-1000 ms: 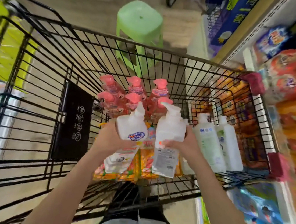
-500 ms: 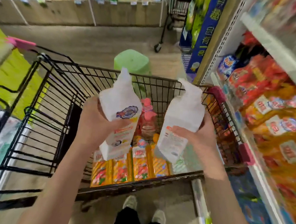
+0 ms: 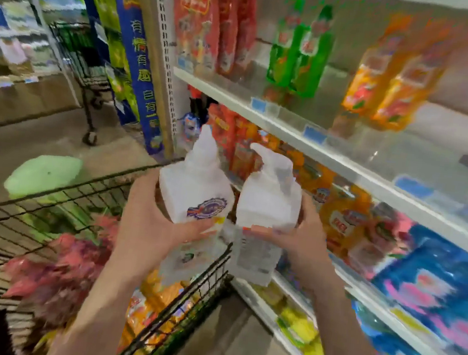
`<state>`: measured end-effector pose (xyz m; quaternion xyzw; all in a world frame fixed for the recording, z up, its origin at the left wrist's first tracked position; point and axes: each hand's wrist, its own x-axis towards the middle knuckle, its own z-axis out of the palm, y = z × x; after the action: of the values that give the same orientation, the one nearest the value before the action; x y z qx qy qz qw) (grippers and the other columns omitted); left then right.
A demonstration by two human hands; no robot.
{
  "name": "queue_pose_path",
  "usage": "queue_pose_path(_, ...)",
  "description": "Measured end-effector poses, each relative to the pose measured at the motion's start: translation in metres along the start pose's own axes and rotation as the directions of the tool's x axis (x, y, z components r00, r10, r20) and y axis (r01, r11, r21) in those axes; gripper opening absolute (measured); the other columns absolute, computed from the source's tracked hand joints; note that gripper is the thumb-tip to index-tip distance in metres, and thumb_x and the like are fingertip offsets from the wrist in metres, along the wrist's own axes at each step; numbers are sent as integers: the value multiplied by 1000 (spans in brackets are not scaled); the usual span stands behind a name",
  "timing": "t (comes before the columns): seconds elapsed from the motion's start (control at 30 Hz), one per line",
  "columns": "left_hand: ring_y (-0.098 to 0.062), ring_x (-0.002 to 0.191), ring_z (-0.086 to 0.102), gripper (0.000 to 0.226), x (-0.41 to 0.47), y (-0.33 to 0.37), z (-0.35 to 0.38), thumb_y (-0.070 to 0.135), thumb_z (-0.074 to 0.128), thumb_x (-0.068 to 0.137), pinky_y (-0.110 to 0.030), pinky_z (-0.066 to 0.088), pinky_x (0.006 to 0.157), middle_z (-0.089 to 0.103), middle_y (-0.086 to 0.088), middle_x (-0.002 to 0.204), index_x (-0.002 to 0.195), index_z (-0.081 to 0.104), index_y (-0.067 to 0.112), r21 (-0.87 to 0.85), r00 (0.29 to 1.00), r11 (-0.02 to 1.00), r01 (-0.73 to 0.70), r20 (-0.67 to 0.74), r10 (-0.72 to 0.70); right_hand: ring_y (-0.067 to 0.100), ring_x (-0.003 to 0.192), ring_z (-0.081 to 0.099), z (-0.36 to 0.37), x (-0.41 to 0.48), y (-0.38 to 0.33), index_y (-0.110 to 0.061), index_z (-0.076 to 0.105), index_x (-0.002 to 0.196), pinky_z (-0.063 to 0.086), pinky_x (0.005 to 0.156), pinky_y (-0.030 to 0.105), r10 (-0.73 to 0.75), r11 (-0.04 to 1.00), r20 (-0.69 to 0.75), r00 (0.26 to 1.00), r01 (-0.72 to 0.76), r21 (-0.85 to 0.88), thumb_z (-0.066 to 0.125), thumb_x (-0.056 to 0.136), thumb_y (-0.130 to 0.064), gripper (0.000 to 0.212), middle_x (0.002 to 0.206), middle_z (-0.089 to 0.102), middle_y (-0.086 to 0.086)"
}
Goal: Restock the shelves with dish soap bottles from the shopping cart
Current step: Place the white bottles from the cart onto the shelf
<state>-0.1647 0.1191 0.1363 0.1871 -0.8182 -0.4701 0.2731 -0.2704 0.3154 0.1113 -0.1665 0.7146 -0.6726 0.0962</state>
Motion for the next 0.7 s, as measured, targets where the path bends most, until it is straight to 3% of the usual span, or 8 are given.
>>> queue_pose_path(0.07,-6,101,52,85,-2,5,20,34,96,40,-6,38,73,54,10,110,110,48,31,-50,987,998,-46,149,53,6,110,59,-23,-26,3,-25,44,135,54,85,30,4,999,-136,991,-11,-51,95,38,-40,111,125,59,-10)
queue_pose_path(0.2,-17,104,54,91,-25,10,75,48,92,40,-34,48,82,52,7,110,117,50,23,-100,911,989,-108,389,139,3,107,59,-68,-93,15,-20,45,130,54,82,22,42,991,-392,919,-89,-102,91,41,-28,101,120,59,-10)
queue_pose_path(0.33,-8,93,52,79,-68,23,133,32,92,47,-24,43,74,45,25,99,109,44,31,-159,776,985,-70,612,154,9,103,59,-108,-167,41,-31,47,119,52,79,26,120,975,-613,781,-209,-75,95,45,-18,89,113,59,-15)
queue_pose_path(0.43,-7,90,54,75,-104,31,174,28,93,48,-14,39,63,50,18,96,109,49,25,-176,654,983,-60,737,172,-2,98,60,-130,-222,57,-30,51,118,48,73,16,145,959,-744,652,-277,-55,93,43,-24,86,111,61,-16)
queue_pose_path(0.53,-9,93,48,75,-141,44,205,28,92,49,-20,36,68,47,9,104,108,45,27,-165,539,980,-112,818,200,-5,91,63,-149,-271,69,-31,56,107,48,68,12,144,957,-829,540,-288,-22,94,40,-31,77,101,67,-14)
queue_pose_path(0.57,-10,93,49,76,-152,49,214,28,93,48,-20,37,69,48,8,104,108,45,27,-177,503,977,-118,838,213,-4,88,64,-156,-284,71,-30,57,104,48,67,14,149,956,-856,495,-295,-4,92,37,-34,76,96,69,-15)
queue_pose_path(0.63,-8,91,50,76,-174,60,232,27,94,47,-14,37,64,47,14,101,108,47,27,-205,436,968,-146,865,249,-6,79,64,-173,-307,72,-29,58,96,49,61,14,135,961,-888,440,-278,8,92,42,-22,64,85,71,-20)
queue_pose_path(0.7,-8,92,49,76,-194,73,249,26,94,46,-8,37,64,45,19,100,107,48,29,-228,383,952,-203,877,291,-6,79,64,-192,-327,71,-29,57,98,49,60,13,129,966,-907,401,-258,24,92,42,-21,66,87,70,-19)
